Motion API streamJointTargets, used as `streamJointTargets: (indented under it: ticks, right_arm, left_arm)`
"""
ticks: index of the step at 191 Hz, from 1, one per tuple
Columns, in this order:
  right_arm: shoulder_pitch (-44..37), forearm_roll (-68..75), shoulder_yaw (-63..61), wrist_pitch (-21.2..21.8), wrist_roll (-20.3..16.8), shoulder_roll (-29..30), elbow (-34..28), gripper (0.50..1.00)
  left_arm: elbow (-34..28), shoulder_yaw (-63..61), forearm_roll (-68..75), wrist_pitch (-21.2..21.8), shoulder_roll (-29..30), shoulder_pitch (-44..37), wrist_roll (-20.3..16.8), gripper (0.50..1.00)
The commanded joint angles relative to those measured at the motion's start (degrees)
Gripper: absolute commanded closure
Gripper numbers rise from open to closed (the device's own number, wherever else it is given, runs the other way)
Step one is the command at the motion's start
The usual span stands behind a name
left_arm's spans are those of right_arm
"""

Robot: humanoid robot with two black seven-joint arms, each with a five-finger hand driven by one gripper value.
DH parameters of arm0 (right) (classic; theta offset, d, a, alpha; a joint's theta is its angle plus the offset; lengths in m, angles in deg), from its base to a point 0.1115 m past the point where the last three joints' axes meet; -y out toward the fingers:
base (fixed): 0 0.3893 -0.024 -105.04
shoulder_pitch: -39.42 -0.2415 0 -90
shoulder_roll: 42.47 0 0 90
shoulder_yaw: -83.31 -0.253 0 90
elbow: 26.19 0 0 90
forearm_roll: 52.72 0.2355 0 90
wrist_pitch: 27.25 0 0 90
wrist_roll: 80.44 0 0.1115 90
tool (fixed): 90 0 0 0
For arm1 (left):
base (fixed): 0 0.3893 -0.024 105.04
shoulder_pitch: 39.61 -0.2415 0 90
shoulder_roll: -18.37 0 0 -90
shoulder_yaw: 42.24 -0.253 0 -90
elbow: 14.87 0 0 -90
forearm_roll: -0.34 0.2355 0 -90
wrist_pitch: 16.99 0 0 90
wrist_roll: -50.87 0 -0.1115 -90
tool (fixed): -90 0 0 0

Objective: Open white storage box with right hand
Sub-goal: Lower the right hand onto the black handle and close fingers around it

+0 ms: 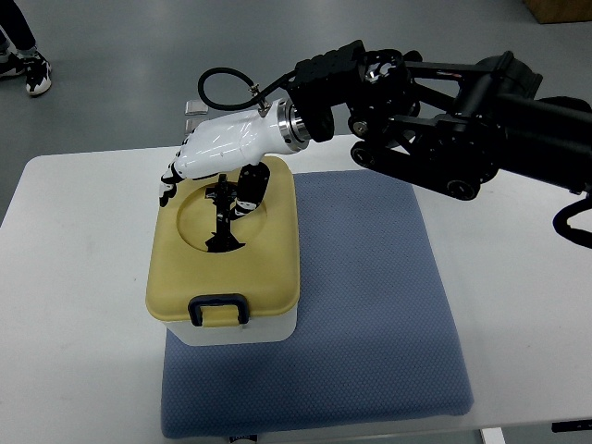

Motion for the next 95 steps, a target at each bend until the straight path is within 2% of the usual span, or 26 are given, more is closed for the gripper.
streamJointTargets:
  ticks: [1, 14, 47, 78, 95]
  right_arm:
    - [0.1, 0.0, 0.0, 0.0, 0.0, 0.1, 0.0, 0.777]
    - [0.1, 0.0, 0.0, 0.0, 0.1, 0.0, 0.0, 0.852]
    - [0.3, 0.0, 0.0, 0.0, 0.1, 0.1, 0.0, 0.895]
    - [0.3, 0.0, 0.0, 0.0, 0.2, -0.1, 0.0, 1.000]
    - [0.4, 0.0, 0.0, 0.0, 0.3, -0.3, 0.0, 1.000]
  left_arm:
    - [0.0, 0.0, 0.0, 0.0, 0.0, 0.0, 0.0, 0.500]
    - [0.0, 0.0, 0.0, 0.0, 0.0, 0.0, 0.0, 0.500]
    - [0.0, 0.0, 0.0, 0.0, 0.0, 0.0, 0.0, 0.500]
    - [0.0, 0.0, 0.0, 0.0, 0.0, 0.0, 0.0, 0.500]
    - [0.0, 0.0, 0.0, 0.0, 0.0, 0.0, 0.0, 0.500]
